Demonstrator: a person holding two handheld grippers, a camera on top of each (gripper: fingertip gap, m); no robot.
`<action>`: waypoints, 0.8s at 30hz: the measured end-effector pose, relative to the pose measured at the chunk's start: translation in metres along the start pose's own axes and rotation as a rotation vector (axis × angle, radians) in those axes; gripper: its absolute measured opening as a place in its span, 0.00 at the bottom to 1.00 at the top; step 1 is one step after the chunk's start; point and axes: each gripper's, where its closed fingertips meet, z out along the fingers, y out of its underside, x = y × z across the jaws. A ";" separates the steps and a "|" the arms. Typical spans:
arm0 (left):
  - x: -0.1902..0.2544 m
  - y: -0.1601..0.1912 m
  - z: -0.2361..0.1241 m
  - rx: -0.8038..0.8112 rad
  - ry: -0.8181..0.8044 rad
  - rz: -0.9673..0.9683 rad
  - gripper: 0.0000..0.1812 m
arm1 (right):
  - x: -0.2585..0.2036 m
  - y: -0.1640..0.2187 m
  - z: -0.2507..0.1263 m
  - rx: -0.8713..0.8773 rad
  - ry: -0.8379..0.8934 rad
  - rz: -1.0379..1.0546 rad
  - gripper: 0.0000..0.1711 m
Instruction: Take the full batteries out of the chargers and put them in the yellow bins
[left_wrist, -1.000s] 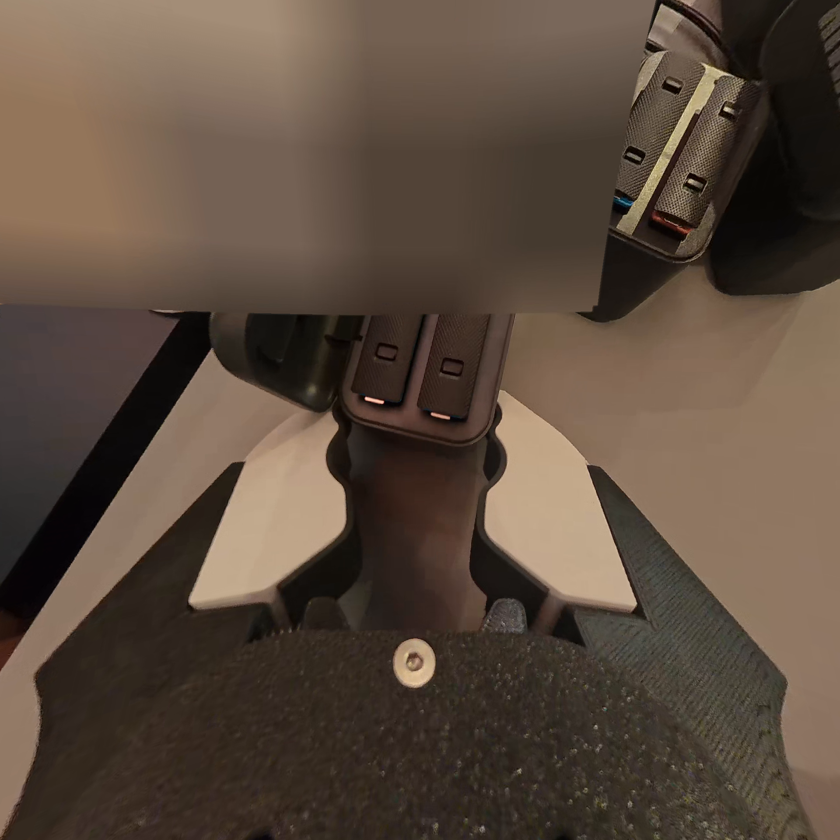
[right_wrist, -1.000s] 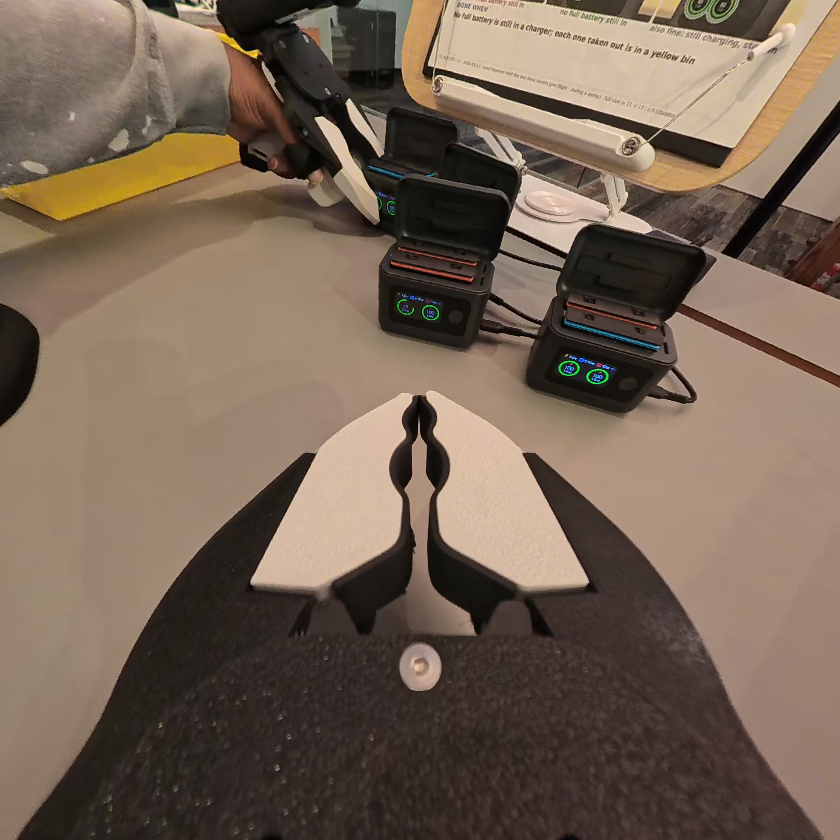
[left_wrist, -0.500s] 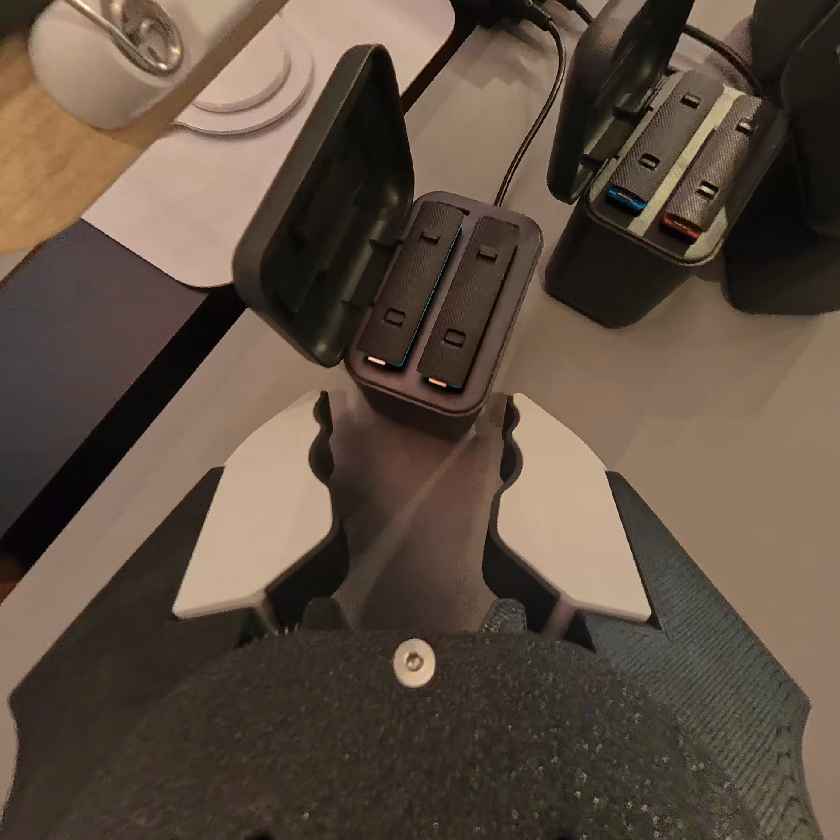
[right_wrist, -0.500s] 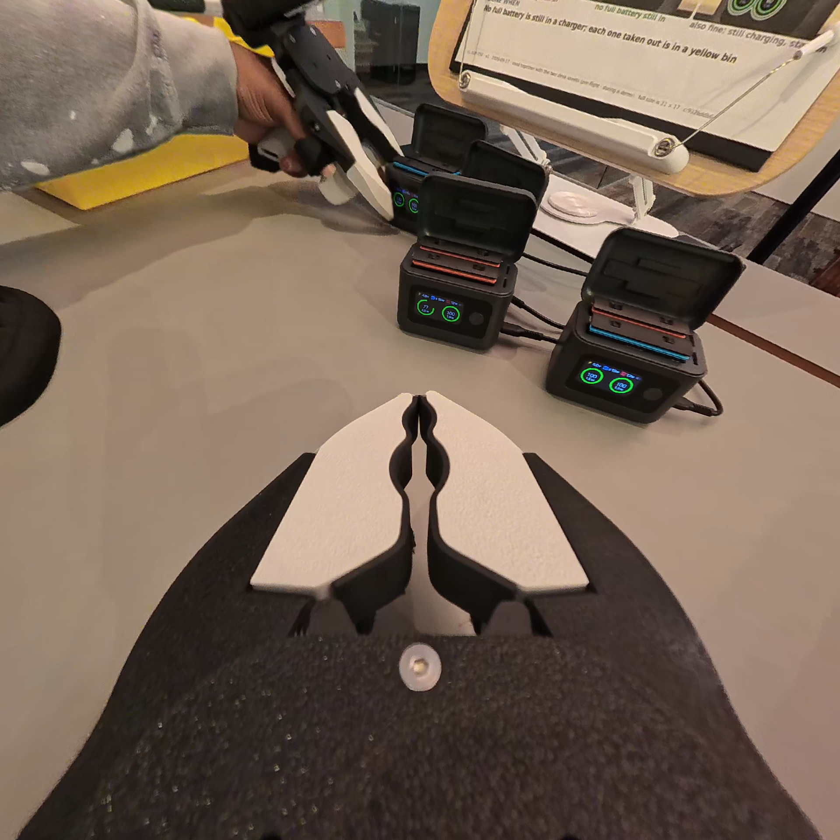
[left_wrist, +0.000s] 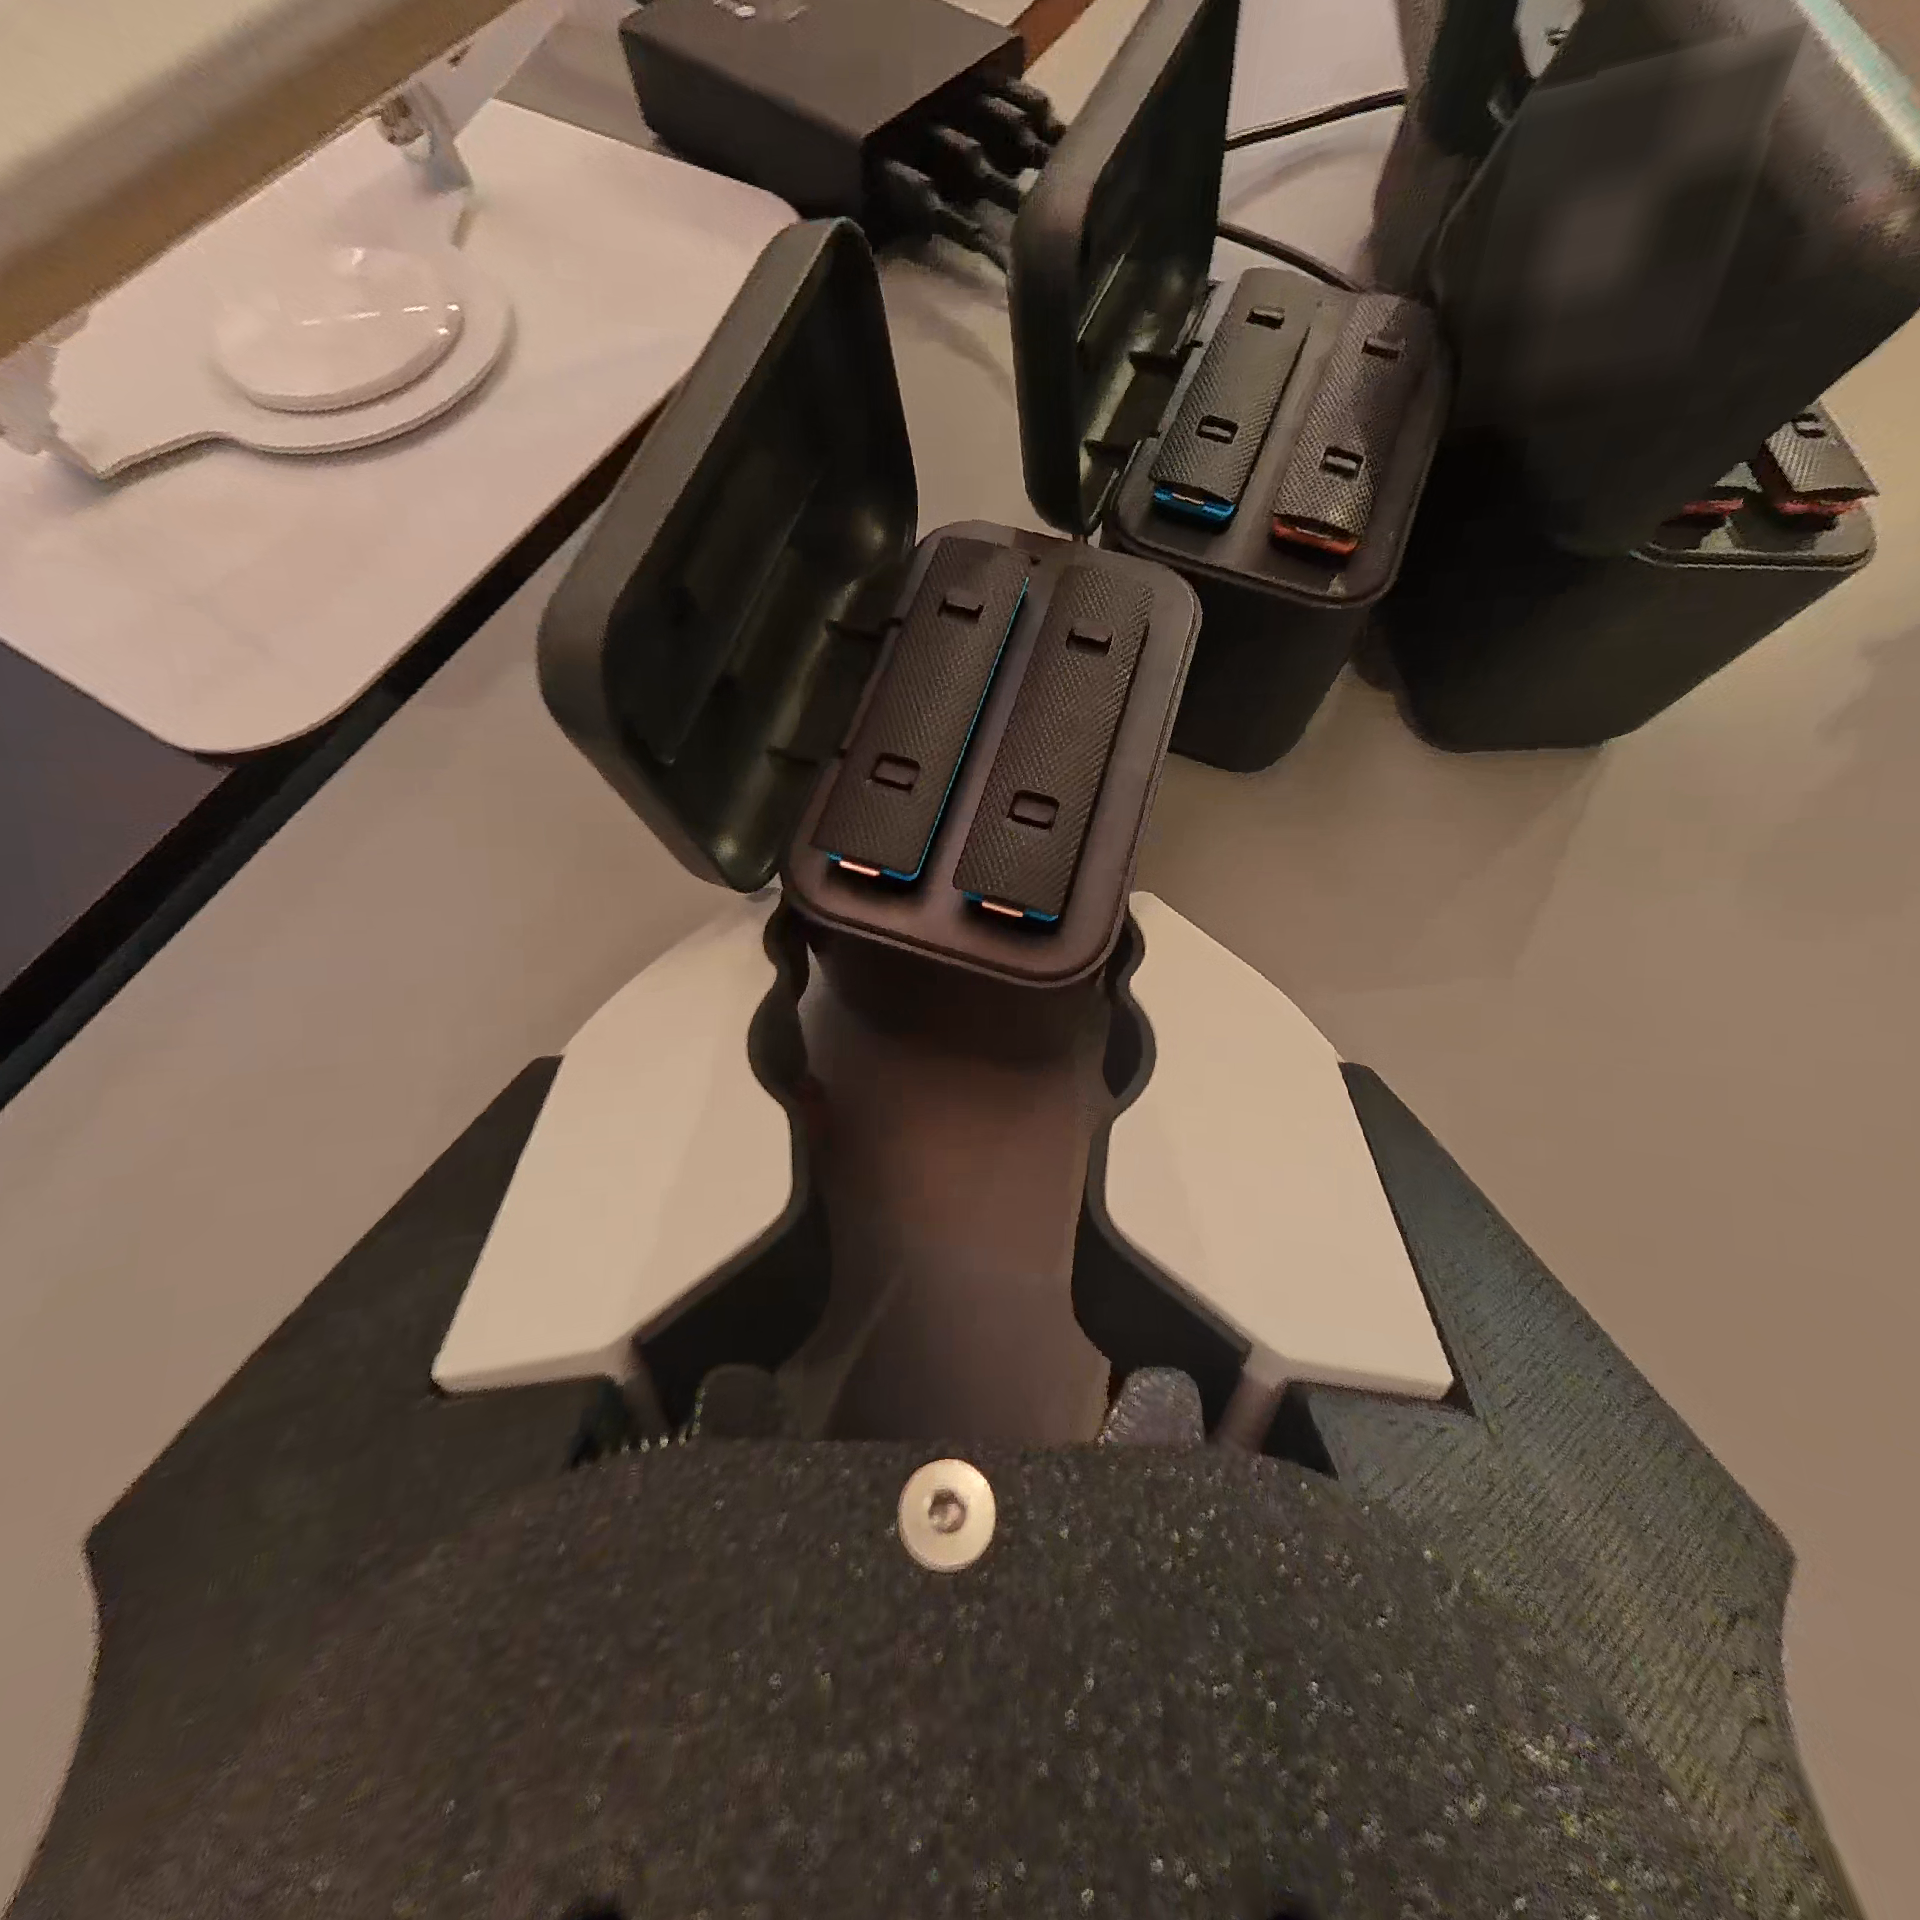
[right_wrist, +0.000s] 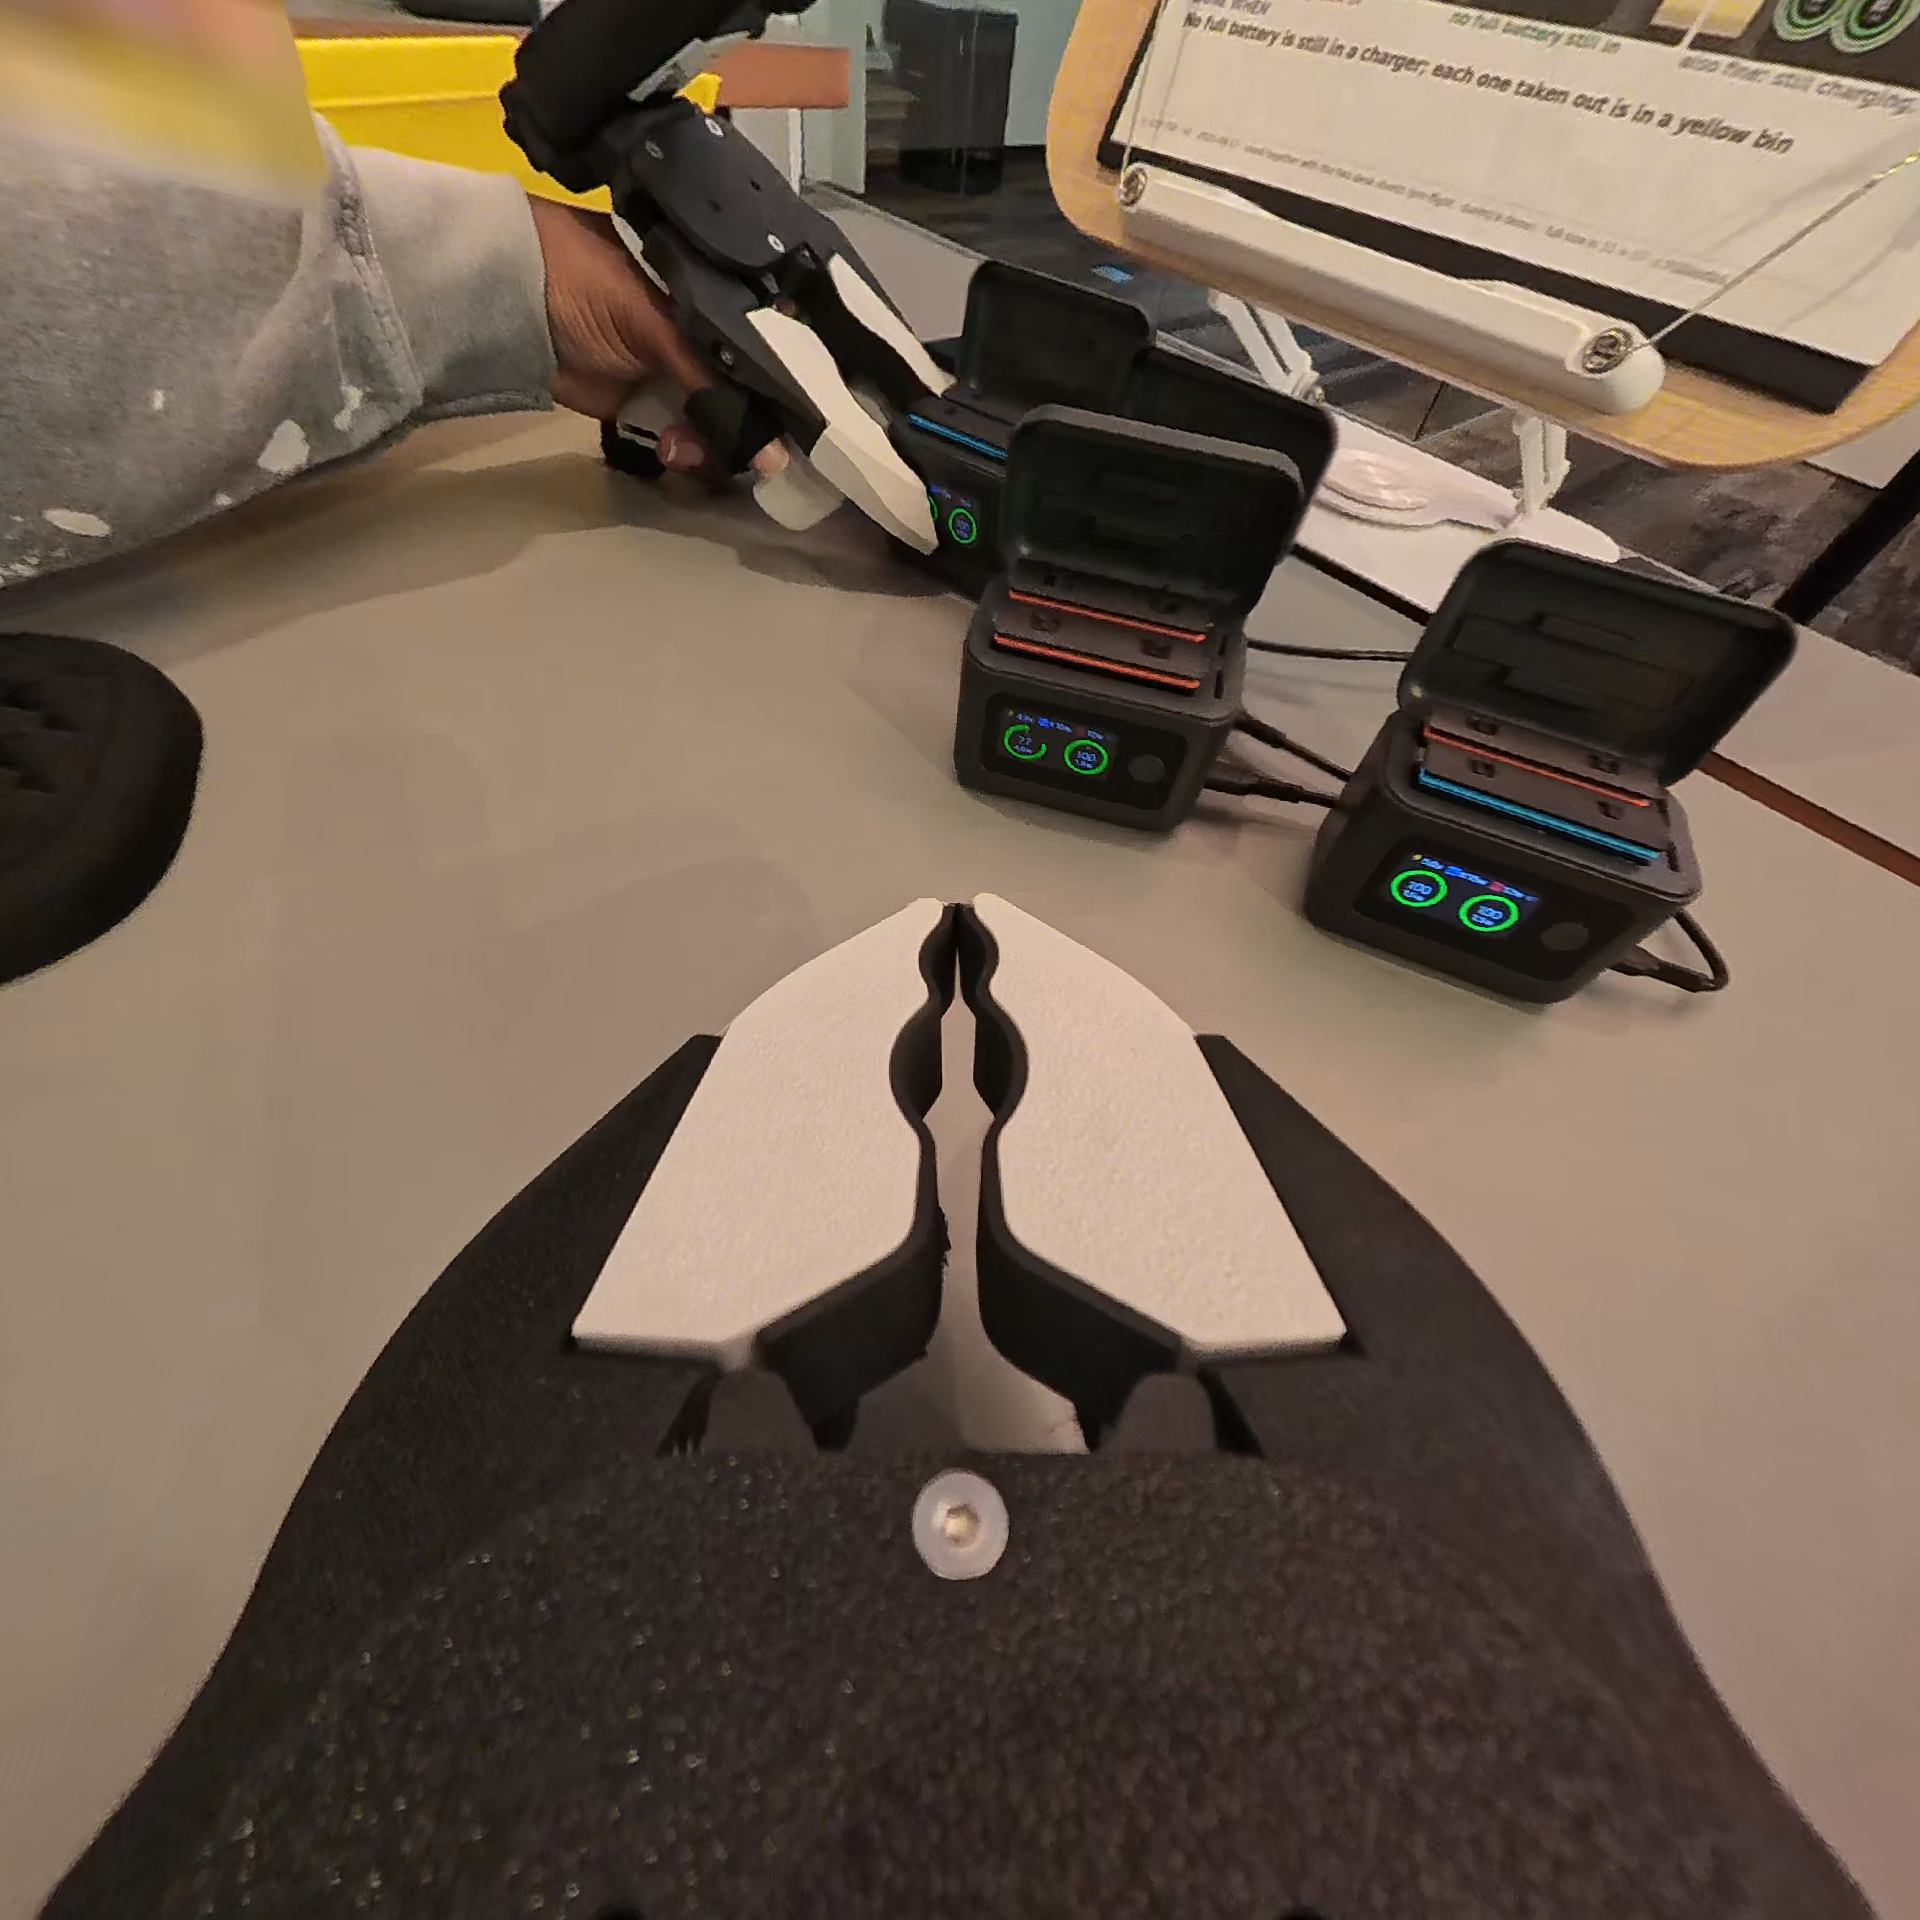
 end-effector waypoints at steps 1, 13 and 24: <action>0.004 -0.001 0.001 0.000 0.010 0.007 0.31 | -0.001 0.000 0.000 -0.001 -0.003 -0.006 0.00; 0.048 -0.011 0.013 0.002 0.076 0.032 0.30 | -0.010 -0.007 0.003 0.016 -0.026 -0.009 0.00; 0.079 -0.019 0.023 -0.006 0.046 -0.019 0.30 | -0.015 -0.076 0.034 -0.024 -0.130 -0.222 0.02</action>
